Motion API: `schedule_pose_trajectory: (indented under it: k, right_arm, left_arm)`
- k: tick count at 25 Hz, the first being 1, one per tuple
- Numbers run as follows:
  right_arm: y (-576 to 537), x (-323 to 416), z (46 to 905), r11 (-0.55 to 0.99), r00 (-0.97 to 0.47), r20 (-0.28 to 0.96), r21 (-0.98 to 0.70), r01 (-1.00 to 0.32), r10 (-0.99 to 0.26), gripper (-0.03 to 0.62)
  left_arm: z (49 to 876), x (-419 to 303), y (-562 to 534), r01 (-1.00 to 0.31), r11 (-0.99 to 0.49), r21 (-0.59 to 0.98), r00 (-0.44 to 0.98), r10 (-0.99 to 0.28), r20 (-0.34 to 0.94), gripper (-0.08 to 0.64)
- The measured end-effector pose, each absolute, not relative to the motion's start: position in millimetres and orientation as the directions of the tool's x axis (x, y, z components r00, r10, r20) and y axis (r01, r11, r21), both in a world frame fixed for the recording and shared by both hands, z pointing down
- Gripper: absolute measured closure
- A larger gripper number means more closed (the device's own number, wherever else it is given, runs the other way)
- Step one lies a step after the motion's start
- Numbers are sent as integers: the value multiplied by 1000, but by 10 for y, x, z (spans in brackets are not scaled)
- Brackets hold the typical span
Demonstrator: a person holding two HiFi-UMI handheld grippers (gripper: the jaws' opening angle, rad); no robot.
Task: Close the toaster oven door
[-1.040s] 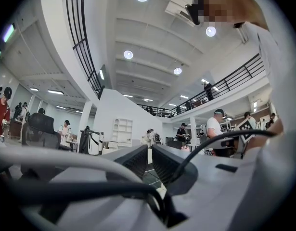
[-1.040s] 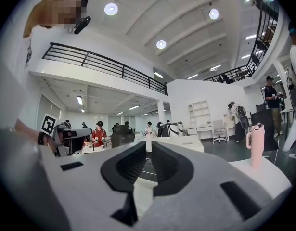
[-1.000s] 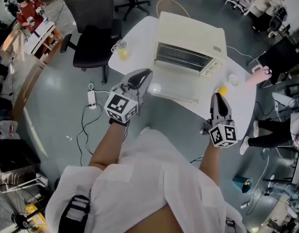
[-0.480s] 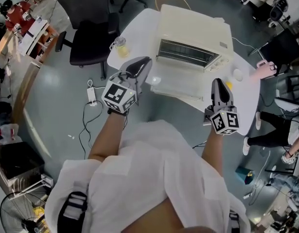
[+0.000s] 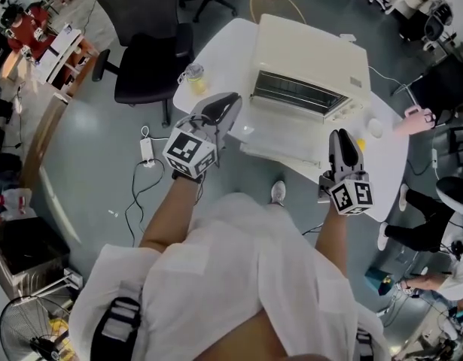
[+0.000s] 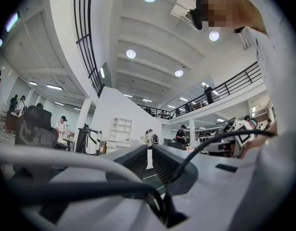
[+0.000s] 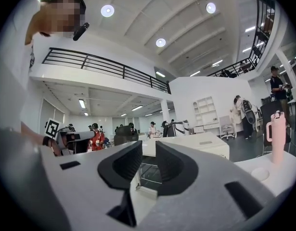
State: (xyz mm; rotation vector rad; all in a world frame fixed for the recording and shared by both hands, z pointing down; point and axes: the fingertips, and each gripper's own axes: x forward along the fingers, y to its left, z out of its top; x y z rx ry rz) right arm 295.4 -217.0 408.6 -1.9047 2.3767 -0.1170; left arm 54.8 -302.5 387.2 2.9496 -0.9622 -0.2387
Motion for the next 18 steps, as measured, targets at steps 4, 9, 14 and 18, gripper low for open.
schedule_pose_trajectory:
  k: [4,9,14,18]
  right_arm:
    - [-2245,2946,4230,249,-253,20,-103,-963,-967,499]
    - [-2371,2911,4464,287,-291,94,-52,-957,-952,491]
    - [-2469,2833,4685,324,-320,168,-2,-946,-932,466]
    - [-2503,2720,4887,366,-343,241,58,-929,-908,456]
  left_arm:
    - [3985,617,-3039,-579,-810,92,799,-586,-131,538]
    - [4091,782,-3010,-539,-838,84,829,-545,-122,538]
    - [4211,838,-3028,-539,-839,70,832,-544,-110,537]
    - [4384,834,-3031,-547,-834,72,831,-551,-80,538]
